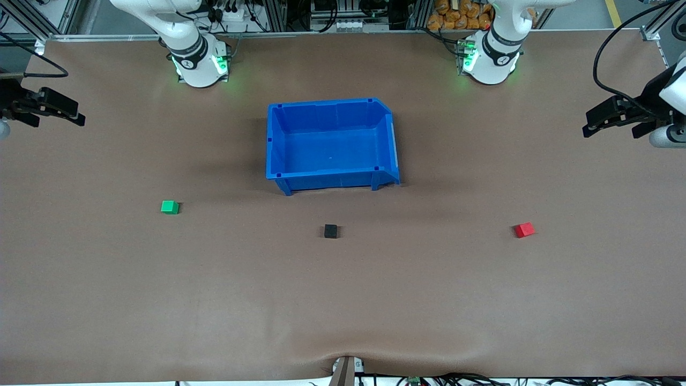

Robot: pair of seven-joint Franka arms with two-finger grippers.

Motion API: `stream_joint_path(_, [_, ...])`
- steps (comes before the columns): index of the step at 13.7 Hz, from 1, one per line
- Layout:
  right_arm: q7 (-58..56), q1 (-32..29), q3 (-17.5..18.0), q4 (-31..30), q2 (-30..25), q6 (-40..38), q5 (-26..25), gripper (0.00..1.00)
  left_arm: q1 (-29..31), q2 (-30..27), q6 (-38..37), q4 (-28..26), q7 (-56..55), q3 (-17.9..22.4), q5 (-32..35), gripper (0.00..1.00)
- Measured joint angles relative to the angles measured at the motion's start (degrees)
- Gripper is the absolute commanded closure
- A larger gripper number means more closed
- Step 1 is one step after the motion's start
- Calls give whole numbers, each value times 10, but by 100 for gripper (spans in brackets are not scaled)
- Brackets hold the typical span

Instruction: Attach green and red cubes to black cube

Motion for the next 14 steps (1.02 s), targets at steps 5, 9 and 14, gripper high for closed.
stream_joint_path(5, [0,0,0,0,0,1,0,0,2,0,-7,0,0,0,0,0])
stream_joint_path(9, [0,0,0,-1,0,1,0,0,2,0,-10,0,0,0,0,0])
stream_joint_path(14, [0,0,-1,-5,0,1,0,0,7,2,-12,0,0,0,0,0])
